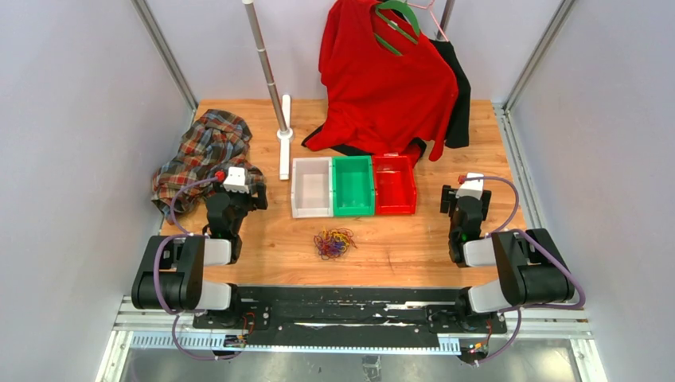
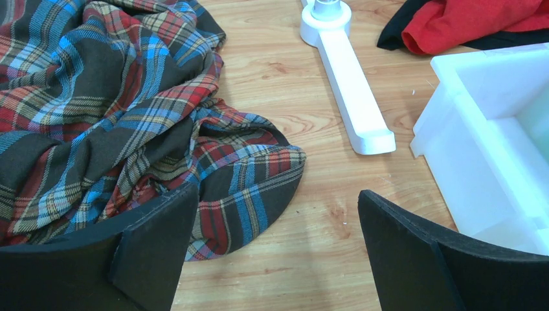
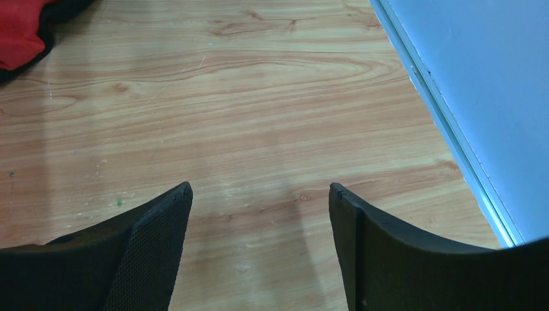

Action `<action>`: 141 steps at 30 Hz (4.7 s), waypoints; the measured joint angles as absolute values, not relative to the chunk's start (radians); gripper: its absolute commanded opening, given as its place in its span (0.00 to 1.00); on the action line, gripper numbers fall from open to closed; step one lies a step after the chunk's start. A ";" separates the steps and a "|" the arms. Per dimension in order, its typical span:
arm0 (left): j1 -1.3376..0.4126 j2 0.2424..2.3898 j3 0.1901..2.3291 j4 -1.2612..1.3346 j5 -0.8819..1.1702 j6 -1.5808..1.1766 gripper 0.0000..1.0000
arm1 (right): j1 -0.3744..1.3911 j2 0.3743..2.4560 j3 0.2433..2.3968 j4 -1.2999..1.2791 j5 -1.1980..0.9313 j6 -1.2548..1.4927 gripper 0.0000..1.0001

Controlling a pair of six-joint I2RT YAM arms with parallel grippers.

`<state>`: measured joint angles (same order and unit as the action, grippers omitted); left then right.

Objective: Untangle the cables

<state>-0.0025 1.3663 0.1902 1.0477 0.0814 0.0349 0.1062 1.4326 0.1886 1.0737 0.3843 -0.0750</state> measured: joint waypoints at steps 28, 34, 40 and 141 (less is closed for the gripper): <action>-0.002 1.045 0.590 0.308 0.090 0.105 0.98 | 0.121 0.989 0.500 0.469 0.471 0.130 0.77; -0.002 0.984 0.800 -0.126 0.150 0.151 0.98 | 0.115 0.927 0.520 0.260 0.376 0.408 0.77; -0.002 0.996 0.838 -0.380 0.264 0.188 0.98 | 0.157 1.013 0.582 0.106 0.212 0.514 0.77; -0.495 1.142 1.049 -0.763 0.733 0.179 0.01 | 1.085 1.341 0.723 0.422 0.181 0.512 0.64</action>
<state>-0.4946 1.1423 1.0492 -0.7631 0.7326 0.1795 1.0855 1.3415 0.7235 0.4217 0.1814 0.5121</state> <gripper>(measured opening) 0.017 0.639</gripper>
